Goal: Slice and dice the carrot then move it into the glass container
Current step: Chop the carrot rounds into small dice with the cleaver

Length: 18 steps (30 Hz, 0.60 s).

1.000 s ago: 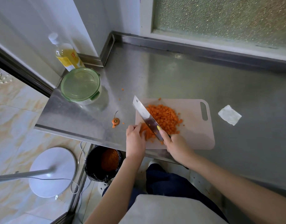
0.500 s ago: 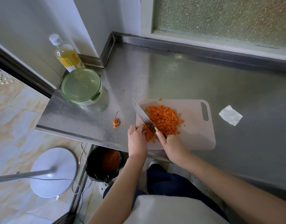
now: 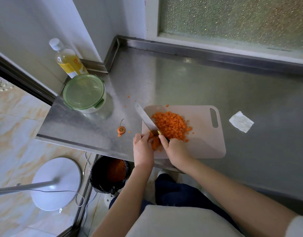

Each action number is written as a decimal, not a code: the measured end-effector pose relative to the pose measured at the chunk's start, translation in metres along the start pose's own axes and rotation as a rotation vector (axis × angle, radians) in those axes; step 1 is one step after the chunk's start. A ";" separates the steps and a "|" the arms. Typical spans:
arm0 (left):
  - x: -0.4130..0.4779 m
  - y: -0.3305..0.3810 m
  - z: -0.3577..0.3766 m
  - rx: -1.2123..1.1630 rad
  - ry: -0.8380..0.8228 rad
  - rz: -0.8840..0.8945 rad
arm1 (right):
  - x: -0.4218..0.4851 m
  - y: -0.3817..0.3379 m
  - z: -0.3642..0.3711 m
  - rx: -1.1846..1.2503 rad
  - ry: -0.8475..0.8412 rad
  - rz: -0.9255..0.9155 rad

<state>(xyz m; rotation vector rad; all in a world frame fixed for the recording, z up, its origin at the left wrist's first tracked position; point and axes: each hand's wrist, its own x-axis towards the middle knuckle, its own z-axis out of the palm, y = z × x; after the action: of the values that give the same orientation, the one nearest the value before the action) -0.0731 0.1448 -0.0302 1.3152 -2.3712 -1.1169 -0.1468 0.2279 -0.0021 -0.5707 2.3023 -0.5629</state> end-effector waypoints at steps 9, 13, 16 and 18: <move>-0.003 0.011 0.015 -0.040 0.000 -0.014 | 0.020 0.017 -0.019 0.101 -0.004 0.003; -0.007 0.010 0.015 -0.032 -0.014 0.005 | 0.021 0.020 -0.024 0.125 -0.043 -0.022; -0.011 0.007 0.010 0.012 -0.042 0.047 | 0.021 0.021 -0.025 0.153 -0.040 -0.055; -0.015 0.005 0.008 0.034 -0.049 0.074 | 0.019 0.023 -0.027 0.178 -0.037 -0.075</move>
<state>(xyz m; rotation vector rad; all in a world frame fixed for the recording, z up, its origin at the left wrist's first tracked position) -0.0715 0.1618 -0.0298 1.2140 -2.4623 -1.1047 -0.1837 0.2424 -0.0063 -0.5782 2.1758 -0.7781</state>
